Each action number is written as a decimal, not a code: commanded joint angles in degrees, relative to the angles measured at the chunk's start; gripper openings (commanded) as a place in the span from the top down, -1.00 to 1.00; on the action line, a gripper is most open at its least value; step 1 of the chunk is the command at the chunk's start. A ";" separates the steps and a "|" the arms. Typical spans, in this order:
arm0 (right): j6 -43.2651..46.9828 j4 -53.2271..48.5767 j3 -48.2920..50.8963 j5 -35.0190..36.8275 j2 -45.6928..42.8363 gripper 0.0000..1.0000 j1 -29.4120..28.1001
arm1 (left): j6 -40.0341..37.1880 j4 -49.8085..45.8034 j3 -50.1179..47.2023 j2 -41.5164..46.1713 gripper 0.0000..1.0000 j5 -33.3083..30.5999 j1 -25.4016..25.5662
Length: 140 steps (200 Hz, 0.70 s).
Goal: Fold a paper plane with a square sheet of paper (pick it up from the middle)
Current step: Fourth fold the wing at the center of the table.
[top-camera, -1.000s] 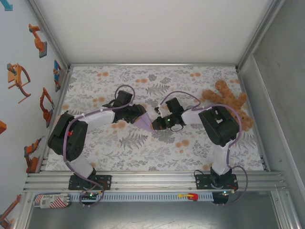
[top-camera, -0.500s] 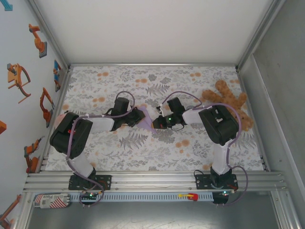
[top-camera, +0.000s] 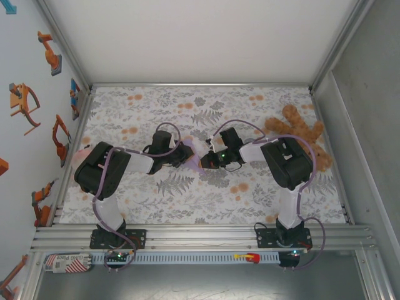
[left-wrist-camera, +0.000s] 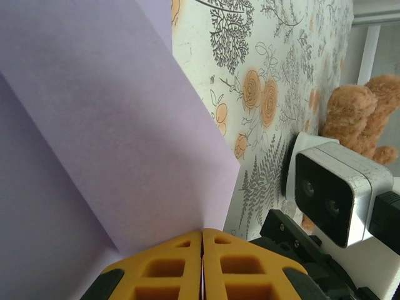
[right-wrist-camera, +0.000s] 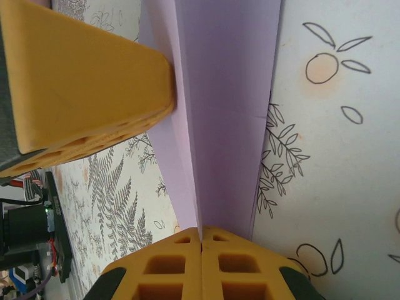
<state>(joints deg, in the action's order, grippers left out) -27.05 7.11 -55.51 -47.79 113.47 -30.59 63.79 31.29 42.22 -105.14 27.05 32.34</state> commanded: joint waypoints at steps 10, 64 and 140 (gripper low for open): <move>0.22 -3.39 -0.69 0.57 1.84 0.98 0.53 | 0.85 0.53 0.05 -1.73 0.81 0.55 0.27; 0.46 -4.91 -1.08 1.42 1.62 0.92 0.53 | 1.07 -0.01 1.20 -2.91 0.82 0.55 0.23; 0.58 -7.01 -1.21 1.13 -0.93 0.73 0.53 | 0.90 -2.66 1.20 -2.79 0.82 -1.17 0.27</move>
<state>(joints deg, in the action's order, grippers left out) -27.03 4.58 -56.75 -48.25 113.60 -30.55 64.23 30.17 42.37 -107.09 26.61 32.34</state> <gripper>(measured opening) 0.128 0.092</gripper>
